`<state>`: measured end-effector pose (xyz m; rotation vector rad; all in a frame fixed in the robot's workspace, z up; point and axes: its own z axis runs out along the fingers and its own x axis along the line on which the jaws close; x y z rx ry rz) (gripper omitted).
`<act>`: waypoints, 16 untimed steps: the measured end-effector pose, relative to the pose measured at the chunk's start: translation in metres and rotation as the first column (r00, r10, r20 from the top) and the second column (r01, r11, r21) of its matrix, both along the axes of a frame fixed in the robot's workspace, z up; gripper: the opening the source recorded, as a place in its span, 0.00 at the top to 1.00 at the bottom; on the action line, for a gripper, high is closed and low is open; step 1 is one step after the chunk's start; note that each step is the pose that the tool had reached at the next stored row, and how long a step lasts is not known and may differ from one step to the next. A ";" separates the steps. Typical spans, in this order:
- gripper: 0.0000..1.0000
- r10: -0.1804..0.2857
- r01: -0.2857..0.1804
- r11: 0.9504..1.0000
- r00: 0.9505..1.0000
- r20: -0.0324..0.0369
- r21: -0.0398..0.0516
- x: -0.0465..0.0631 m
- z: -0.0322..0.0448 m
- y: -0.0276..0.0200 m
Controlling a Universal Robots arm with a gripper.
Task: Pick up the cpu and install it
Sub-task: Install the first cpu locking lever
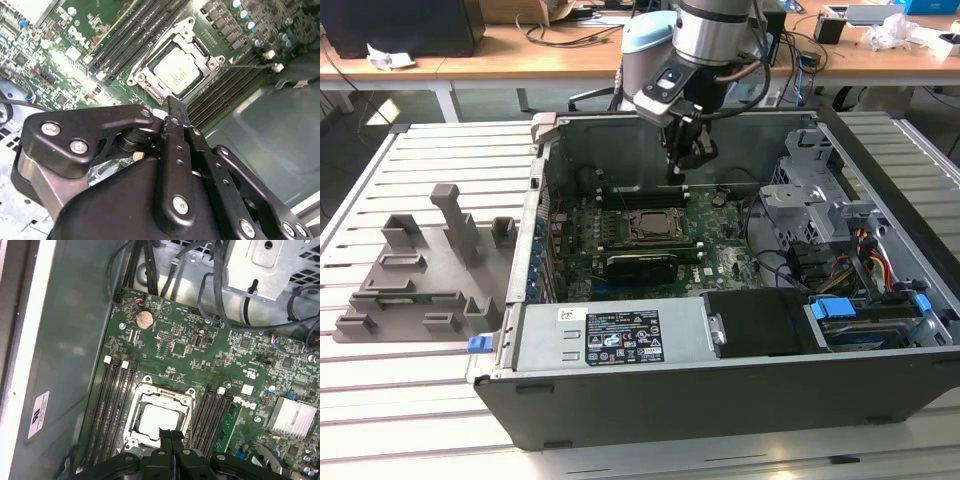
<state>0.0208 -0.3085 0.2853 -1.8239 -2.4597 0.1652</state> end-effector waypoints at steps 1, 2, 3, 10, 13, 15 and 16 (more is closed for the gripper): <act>0.89 0.024 -0.024 1.000 1.000 0.000 0.000 0.000 0.0000 0.0000; 0.89 0.048 -0.048 0.999 0.999 0.000 0.000 0.000 0.0000 0.0000; 0.89 0.062 -0.062 0.998 0.998 0.000 0.000 0.000 0.0000 0.0000; 0.89 0.188 -0.188 0.982 0.982 0.000 0.000 0.000 -0.0001 0.0000; 0.89 0.235 -0.235 0.972 0.972 0.000 0.000 0.000 -0.0001 0.0000; 0.89 0.260 -0.260 0.966 0.966 0.000 0.000 0.000 -0.0001 0.0000; 0.89 0.274 -0.274 0.962 0.962 0.000 0.000 0.000 -0.0001 0.0000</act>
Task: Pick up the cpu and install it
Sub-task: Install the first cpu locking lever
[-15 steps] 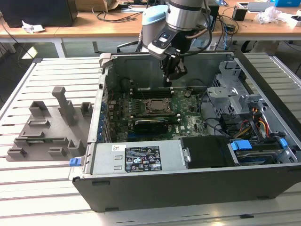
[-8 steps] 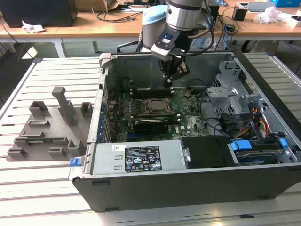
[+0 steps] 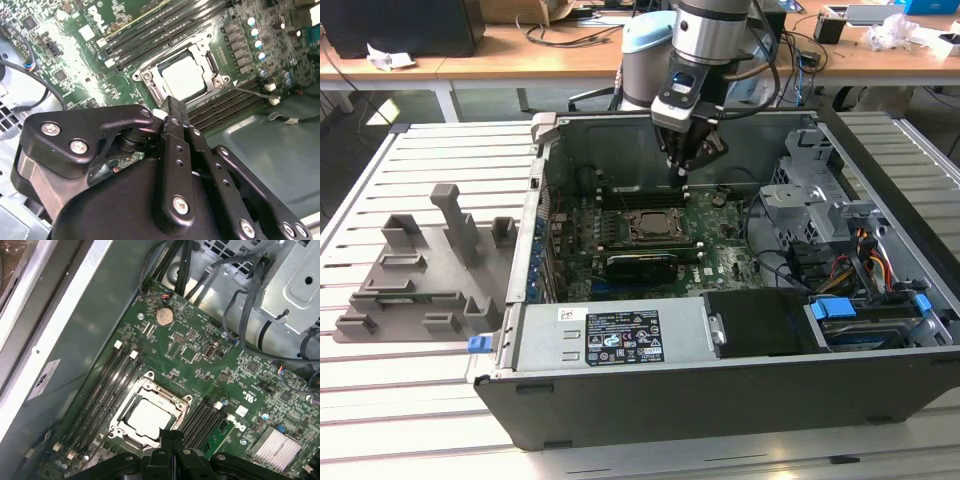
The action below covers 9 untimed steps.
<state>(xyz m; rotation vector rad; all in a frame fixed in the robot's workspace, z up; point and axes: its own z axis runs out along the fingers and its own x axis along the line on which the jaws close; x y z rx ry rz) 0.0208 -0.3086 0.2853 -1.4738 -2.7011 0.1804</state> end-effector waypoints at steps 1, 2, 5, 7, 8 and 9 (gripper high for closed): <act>0.89 0.010 -0.010 1.000 1.000 0.000 0.000 0.000 0.0000 0.0000; 0.89 0.023 -0.023 1.000 1.000 0.000 0.000 0.000 0.0000 0.0000; 0.89 0.053 -0.053 0.999 0.999 0.000 0.000 0.000 0.0000 0.0000; 0.89 0.085 -0.085 0.996 0.996 0.000 0.000 0.000 0.0000 0.0000; 0.89 0.101 -0.101 0.995 0.995 0.000 0.000 0.000 0.0000 0.0000; 0.89 0.115 -0.115 0.993 0.993 0.000 0.000 0.000 0.0000 0.0000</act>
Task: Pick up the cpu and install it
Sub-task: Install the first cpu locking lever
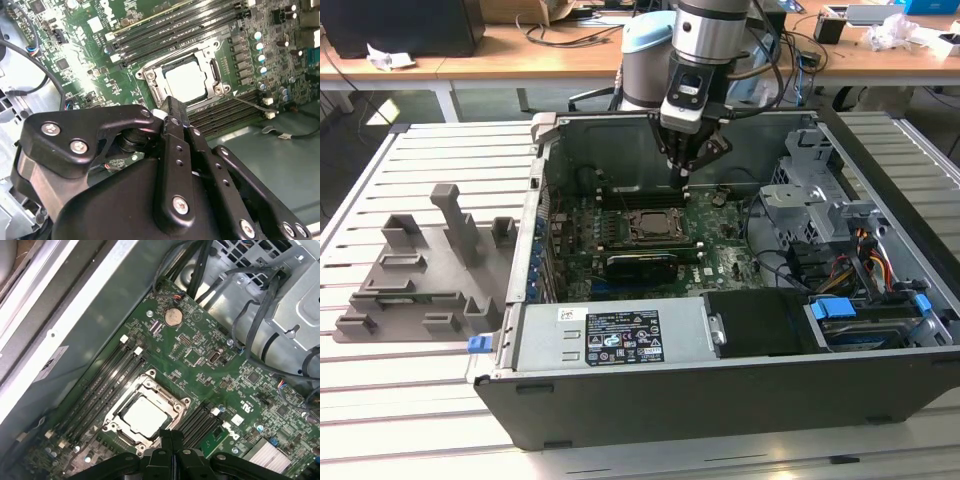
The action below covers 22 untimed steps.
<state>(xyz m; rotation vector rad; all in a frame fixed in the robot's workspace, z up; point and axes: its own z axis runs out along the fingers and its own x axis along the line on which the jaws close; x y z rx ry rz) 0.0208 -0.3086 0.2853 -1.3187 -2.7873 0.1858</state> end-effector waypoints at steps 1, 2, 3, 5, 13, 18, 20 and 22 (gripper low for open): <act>0.89 0.007 -0.007 1.000 1.000 0.000 0.000 0.000 0.0000 0.0000; 0.89 0.014 -0.014 1.000 1.000 0.000 0.000 0.000 0.0000 0.0000; 0.89 0.027 -0.027 1.000 1.000 0.000 0.000 0.000 0.0000 0.0000; 0.89 0.041 -0.041 0.999 0.999 0.000 0.000 0.000 0.0000 0.0000; 0.89 0.111 -0.111 0.994 0.994 0.000 0.000 0.000 0.0000 0.0000; 0.89 0.158 -0.158 0.987 0.987 0.000 0.000 0.000 0.0000 0.0000; 0.89 0.198 -0.198 0.980 0.980 0.000 0.000 0.000 0.0000 0.0000; 0.89 0.244 -0.244 0.970 0.970 0.000 0.000 0.000 0.0000 0.0000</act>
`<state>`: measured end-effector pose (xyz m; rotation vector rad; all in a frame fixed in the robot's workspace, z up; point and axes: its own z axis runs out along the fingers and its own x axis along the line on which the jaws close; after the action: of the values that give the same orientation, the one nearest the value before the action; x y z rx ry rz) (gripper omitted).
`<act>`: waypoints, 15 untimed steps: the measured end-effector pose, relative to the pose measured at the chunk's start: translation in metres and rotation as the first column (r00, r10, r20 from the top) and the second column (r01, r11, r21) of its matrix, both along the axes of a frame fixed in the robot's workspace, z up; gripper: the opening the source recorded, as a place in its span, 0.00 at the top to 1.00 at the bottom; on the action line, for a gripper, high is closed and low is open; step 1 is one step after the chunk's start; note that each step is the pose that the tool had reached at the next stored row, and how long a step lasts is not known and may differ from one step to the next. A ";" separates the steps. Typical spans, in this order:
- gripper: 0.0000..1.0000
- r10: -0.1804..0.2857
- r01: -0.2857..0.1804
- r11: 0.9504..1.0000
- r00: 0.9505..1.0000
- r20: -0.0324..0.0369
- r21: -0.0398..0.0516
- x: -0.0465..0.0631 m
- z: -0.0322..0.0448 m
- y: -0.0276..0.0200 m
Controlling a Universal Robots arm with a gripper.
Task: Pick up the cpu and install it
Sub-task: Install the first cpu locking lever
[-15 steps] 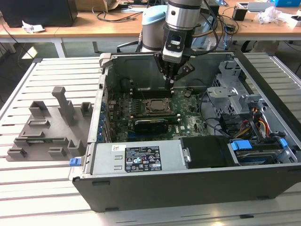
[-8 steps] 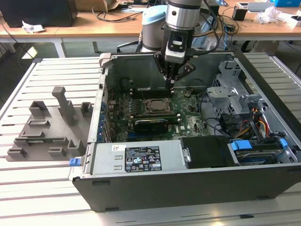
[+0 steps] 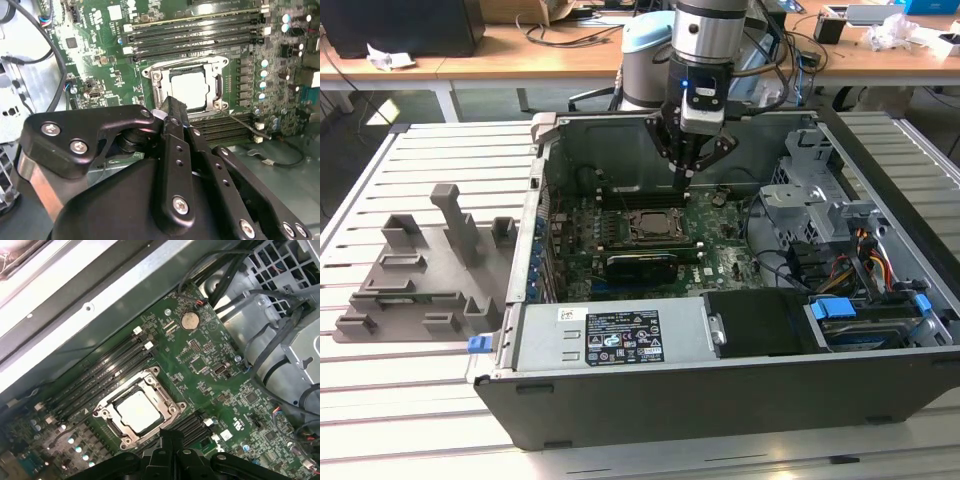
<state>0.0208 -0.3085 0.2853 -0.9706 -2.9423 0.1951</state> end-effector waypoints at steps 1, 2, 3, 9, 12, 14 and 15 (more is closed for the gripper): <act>0.89 0.015 -0.015 1.000 1.000 0.000 0.000 0.000 0.0000 0.0000; 0.89 0.030 -0.030 1.000 1.000 0.000 0.000 0.000 0.0000 0.0000; 0.89 0.054 -0.054 0.999 0.999 0.000 0.001 0.000 0.0000 0.0000; 0.89 0.145 -0.145 0.988 0.989 0.005 0.044 0.000 0.0000 0.0000; 0.89 0.178 -0.179 0.981 0.984 0.009 0.071 0.000 0.0000 0.0000; 0.89 0.208 -0.209 0.975 0.978 0.011 0.081 0.000 0.0000 0.0000; 0.89 0.225 -0.225 0.971 0.974 0.012 0.084 0.000 0.0000 0.0001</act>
<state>0.0210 -0.3085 0.2853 -0.6257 -3.0298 0.0743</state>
